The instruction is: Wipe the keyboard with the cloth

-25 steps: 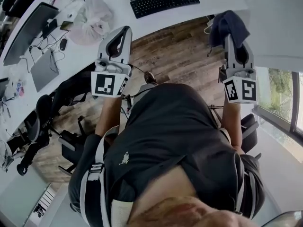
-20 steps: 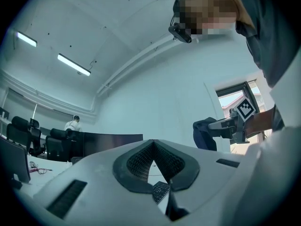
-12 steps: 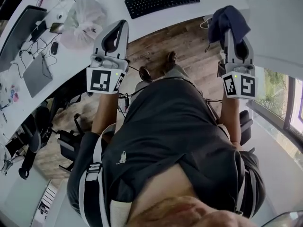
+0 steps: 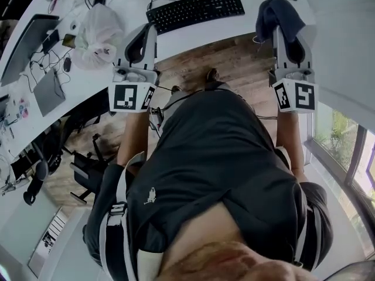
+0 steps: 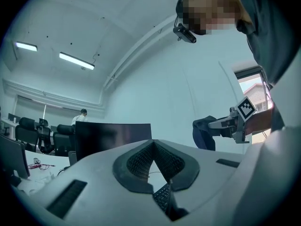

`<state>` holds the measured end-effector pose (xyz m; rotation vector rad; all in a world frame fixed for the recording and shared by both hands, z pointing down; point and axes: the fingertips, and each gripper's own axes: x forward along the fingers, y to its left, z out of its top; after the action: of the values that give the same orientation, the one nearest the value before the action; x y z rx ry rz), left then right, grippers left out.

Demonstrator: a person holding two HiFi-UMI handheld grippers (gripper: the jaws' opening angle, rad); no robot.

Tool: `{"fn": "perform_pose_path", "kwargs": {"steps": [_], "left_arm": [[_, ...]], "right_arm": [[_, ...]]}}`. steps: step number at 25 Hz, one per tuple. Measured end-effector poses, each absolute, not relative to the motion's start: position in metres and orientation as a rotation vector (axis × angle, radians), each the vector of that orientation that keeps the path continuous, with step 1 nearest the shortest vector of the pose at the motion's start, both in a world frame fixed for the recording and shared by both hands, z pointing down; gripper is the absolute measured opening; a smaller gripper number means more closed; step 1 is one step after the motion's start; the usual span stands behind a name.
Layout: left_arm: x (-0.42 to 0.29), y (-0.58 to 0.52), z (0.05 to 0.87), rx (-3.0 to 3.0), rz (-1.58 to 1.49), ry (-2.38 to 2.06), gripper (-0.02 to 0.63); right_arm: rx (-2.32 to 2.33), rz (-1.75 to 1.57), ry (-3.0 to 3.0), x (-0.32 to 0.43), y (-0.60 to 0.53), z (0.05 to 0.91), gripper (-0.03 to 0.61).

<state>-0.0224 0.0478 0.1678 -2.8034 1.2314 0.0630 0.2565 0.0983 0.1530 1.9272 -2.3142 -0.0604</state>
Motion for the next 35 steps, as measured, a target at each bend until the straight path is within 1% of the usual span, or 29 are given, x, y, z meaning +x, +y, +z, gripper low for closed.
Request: {"fn": "perform_pose_path", "kwargs": {"steps": [7, 17, 21, 25, 29, 35], "left_arm": [[0.009, 0.028, 0.173, -2.783, 0.030, 1.287, 0.005], [-0.010, -0.028, 0.191, -2.792, 0.015, 1.283, 0.005], [-0.007, -0.049, 0.194, -2.833, 0.015, 1.237, 0.005], [0.003, -0.064, 0.204, -2.840, -0.041, 1.207, 0.005], [0.010, -0.068, 0.218, -2.835, -0.093, 1.297, 0.005], [0.031, -0.059, 0.247, -2.820, -0.190, 1.442, 0.005]], "right_arm": [[1.876, -0.031, -2.332, 0.285, 0.062, 0.178, 0.051], [1.853, 0.060, -2.279, 0.266, 0.019, 0.216, 0.051], [1.807, 0.097, -2.224, 0.264, 0.004, 0.243, 0.051], [1.709, 0.210, -2.169, 0.267, -0.012, 0.312, 0.051], [1.609, 0.351, -2.133, 0.276, -0.028, 0.389, 0.051], [1.424, 0.398, -2.036, 0.295, -0.091, 0.493, 0.051]]}}
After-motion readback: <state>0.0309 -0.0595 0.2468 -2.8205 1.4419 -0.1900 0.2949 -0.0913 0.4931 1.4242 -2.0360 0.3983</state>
